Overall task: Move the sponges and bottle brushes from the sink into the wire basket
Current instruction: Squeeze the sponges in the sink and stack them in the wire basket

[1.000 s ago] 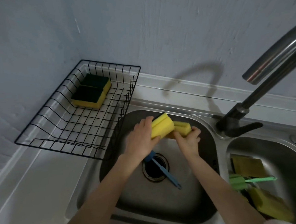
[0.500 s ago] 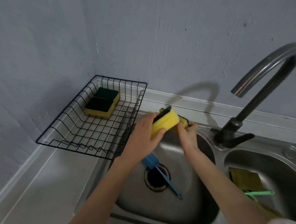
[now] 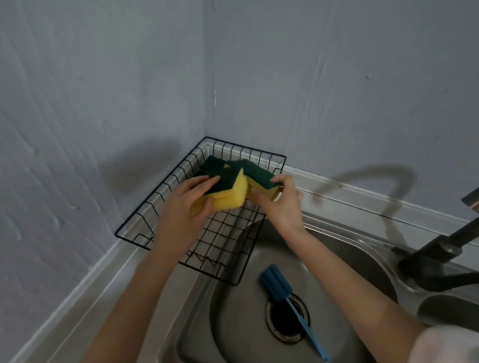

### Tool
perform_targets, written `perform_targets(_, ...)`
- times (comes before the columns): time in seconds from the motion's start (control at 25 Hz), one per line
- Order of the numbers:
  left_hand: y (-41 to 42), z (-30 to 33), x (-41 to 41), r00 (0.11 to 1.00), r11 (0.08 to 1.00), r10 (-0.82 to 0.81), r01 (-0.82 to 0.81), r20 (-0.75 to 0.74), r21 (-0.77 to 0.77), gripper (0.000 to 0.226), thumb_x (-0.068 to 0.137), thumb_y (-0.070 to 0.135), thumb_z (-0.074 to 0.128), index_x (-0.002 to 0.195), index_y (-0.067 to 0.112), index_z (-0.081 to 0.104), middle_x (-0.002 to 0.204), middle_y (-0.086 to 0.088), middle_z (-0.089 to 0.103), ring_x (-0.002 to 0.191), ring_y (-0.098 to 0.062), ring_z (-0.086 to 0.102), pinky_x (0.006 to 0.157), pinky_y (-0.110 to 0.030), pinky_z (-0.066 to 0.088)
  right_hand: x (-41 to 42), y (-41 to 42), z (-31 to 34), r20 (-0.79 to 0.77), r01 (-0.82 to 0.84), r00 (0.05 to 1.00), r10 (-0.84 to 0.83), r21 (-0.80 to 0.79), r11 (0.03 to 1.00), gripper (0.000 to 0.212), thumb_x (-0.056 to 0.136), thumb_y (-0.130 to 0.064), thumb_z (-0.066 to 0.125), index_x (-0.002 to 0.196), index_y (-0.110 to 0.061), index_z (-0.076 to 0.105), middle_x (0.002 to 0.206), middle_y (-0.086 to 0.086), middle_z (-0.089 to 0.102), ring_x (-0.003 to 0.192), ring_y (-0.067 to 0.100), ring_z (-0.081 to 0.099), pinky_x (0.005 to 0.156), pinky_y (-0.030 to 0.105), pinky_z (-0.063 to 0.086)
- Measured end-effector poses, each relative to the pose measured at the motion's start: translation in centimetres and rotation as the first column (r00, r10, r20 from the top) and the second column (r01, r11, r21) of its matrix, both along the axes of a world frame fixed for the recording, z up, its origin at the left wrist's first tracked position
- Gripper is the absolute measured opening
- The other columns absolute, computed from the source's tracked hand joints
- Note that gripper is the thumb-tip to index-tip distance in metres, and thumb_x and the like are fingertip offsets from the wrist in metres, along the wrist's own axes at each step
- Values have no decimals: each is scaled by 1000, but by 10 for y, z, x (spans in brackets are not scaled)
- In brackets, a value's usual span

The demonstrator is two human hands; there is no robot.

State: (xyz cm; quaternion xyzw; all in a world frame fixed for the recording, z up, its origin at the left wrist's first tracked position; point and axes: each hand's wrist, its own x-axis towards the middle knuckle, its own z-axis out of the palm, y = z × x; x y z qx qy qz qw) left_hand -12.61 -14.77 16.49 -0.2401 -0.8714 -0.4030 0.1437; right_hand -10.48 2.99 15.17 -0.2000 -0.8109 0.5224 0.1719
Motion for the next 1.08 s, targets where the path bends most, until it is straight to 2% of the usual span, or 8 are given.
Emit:
perform_targets(0.08, -26, -7, -9, 998, 998, 64, -64, 20, 6, 40, 84, 3, 58, 122, 16, 55, 125, -12, 58, 113, -24, 53, 92, -29, 39, -17, -15, -8, 23, -70, 997, 68, 81, 994, 41, 78, -28, 68, 109, -14, 46, 106, -1, 45, 106, 19, 40, 85, 35, 44)
perform_targets(0.2, -52, -21, -16, 993, 994, 111, -112, 38, 10, 40, 84, 0, 57, 121, 14, 56, 123, -3, 57, 111, -12, 49, 92, -26, 38, -37, -33, -24, 120, -198, 975, 184, 110, 974, 49, 78, -28, 68, 115, -8, 42, 114, 10, 48, 103, 24, 50, 74, 28, 43)
perform_targets(0.32, -62, -34, -21, 994, 994, 107, -107, 19, -24, 40, 82, -3, 59, 119, 13, 58, 119, 5, 53, 108, 2, 46, 90, -20, 37, -53, -48, -39, 231, -383, 913, 337, 199, 902, 60, 79, -27, 67, 126, -7, 35, 128, 17, 39, 115, 27, 46, 83, 24, 40)
perform_targets(0.44, -68, -49, -26, 985, 987, 154, -150, 72, -66, 41, 81, -4, 59, 118, 13, 58, 123, -6, 59, 116, -13, 47, 95, -31, 37, -67, -56, -48, 310, -486, 863, 399, 295, 822, 64, 79, -30, 67, 129, -9, 33, 130, 18, 35, 117, 30, 45, 93, 32, 45)
perform_targets(0.68, -70, -73, -29, 989, 993, 119, -118, 84, -17, 36, 81, 18, 51, 114, 11, 61, 118, 5, 51, 114, 0, 40, 98, -30, 37, -89, -60, -64, 383, -531, 832, 401, 343, 775, 60, 80, -26, 67, 128, -7, 36, 130, 20, 35, 114, 32, 47, 95, 37, 49)
perform_targets(0.76, -71, -77, -30, 988, 995, 104, -101, 113, -27, 42, 80, 29, 44, 114, 13, 62, 118, 5, 52, 116, -9, 43, 99, -15, 36, -93, -62, -69, 387, -523, 839, 382, 384, 761, 56, 81, -25, 65, 127, -8, 37, 130, 18, 36, 116, 31, 46, 92, 37, 49)
perform_targets(0.88, -73, -81, -36, 987, 996, 80, -74, 138, -48, 39, 80, 24, 45, 112, 11, 63, 118, 2, 54, 115, -14, 44, 98, 5, 24, -94, -64, -76, 409, -512, 847, 340, 455, 728, 53, 81, -26, 65, 126, -14, 38, 130, 13, 38, 119, 32, 40, 86, 41, 49)
perform_targets(1.08, -70, -83, -35, 981, 996, 69, -59, 179, -60, 33, 79, -1, 62, 111, 7, 62, 115, 4, 53, 121, -9, 42, 101, -12, 27, -96, -62, -77, 478, -553, 814, 328, 471, 687, 59, 76, -33, 68, 126, -19, 39, 134, 12, 32, 122, 32, 34, 101, 45, 40)
